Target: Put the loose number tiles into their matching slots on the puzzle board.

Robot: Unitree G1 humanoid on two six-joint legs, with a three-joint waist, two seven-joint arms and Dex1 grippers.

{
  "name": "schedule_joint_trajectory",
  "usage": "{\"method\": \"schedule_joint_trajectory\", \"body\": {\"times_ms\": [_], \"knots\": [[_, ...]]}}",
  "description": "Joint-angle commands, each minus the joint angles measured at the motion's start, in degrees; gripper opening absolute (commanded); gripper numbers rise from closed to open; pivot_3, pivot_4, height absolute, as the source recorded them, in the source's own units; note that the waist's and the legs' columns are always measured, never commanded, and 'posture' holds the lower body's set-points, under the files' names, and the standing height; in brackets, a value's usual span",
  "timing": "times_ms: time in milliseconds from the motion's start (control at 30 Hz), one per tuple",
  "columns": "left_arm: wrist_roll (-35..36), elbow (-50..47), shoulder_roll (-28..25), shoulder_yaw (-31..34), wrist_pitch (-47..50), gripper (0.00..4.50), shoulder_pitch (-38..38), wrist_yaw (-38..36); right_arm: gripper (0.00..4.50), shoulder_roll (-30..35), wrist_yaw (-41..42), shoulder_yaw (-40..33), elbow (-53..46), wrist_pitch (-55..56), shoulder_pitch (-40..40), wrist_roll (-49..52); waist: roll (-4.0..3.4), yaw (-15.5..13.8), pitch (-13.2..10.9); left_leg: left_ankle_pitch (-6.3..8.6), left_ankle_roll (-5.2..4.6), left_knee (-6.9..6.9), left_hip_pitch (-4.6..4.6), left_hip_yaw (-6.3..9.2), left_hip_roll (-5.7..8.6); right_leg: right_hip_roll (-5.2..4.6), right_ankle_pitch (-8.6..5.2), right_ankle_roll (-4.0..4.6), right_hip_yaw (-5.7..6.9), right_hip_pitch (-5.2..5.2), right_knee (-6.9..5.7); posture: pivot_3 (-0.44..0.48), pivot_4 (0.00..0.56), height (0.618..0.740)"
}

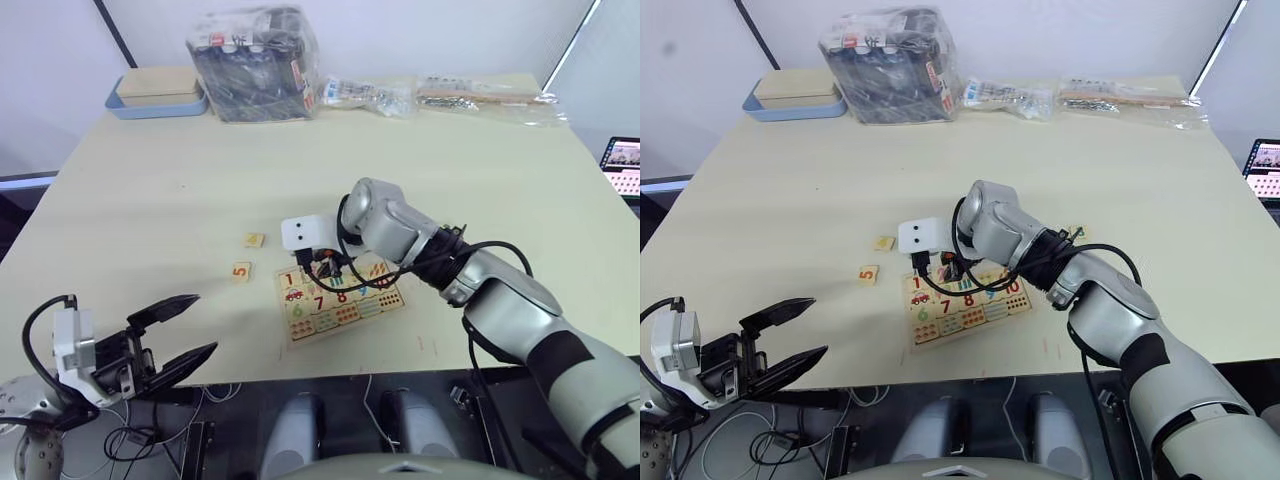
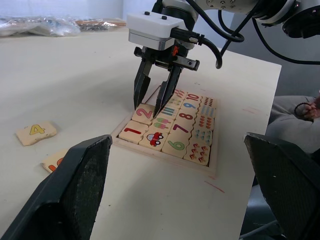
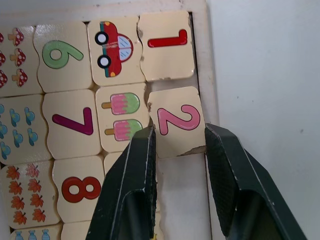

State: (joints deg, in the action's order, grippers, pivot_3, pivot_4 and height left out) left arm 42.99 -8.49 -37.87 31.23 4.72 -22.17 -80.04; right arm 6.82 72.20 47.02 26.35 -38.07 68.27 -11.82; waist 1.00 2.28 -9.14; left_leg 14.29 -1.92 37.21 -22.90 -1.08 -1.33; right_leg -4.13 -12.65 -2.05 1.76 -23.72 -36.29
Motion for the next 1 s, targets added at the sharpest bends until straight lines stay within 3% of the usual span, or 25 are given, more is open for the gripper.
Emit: {"method": "schedule_joint_trajectory", "body": {"times_ms": [33, 767, 800, 833, 1000], "knots": [[1.13, -2.21, 0.00, 1.66, -0.55, 4.50, -0.68, 0.17, 0.88, -0.51, 0.38, -1.24, -0.89, 0.86, 0.20, -0.09, 0.00, -0.02, 0.00, 0.00, 0.00, 0.00, 0.00, 0.00, 0.00, 0.00, 0.00, 0.00, 0.00, 0.00, 0.00, 0.000, 0.150, 0.740], [1.08, -2.65, 0.24, 1.49, -0.77, 4.50, -1.31, 0.51, 0.88, -0.77, 1.46, -1.12, -0.14, 2.41, -0.25, -0.97, -0.01, -0.01, -0.01, 0.02, 0.03, 0.00, 0.00, 0.00, -0.01, -0.02, 0.00, 0.01, 0.00, 0.00, 0.01, 0.000, 0.150, 0.740], [1.09, -2.70, 0.27, 1.51, -0.78, 4.50, -1.38, 0.51, 1.91, -0.80, 1.47, -1.17, -0.06, 2.49, -0.22, -1.00, -0.01, -0.01, -0.01, 0.02, 0.03, 0.00, 0.00, 0.00, -0.01, -0.02, 0.00, 0.01, 0.00, 0.00, 0.02, 0.000, 0.150, 0.740], [1.09, -2.74, 0.29, 1.52, -0.79, 4.50, -1.42, 0.52, 2.19, -0.83, 1.47, -1.23, 0.03, 2.58, -0.20, -1.03, -0.01, -0.01, -0.01, 0.02, 0.03, 0.00, 0.00, 0.00, -0.01, -0.02, 0.00, 0.01, 0.00, 0.00, 0.02, 0.000, 0.150, 0.740], [1.00, -2.94, 0.54, 1.39, -0.85, 4.50, -1.57, 0.68, 4.45, -0.92, 1.54, -1.51, 0.17, 2.79, -0.17, -1.15, -0.01, -0.03, -0.01, 0.02, 0.03, 0.00, 0.00, 0.00, -0.01, -0.02, 0.00, 0.01, 0.00, 0.00, 0.02, 0.000, 0.150, 0.740]]}}
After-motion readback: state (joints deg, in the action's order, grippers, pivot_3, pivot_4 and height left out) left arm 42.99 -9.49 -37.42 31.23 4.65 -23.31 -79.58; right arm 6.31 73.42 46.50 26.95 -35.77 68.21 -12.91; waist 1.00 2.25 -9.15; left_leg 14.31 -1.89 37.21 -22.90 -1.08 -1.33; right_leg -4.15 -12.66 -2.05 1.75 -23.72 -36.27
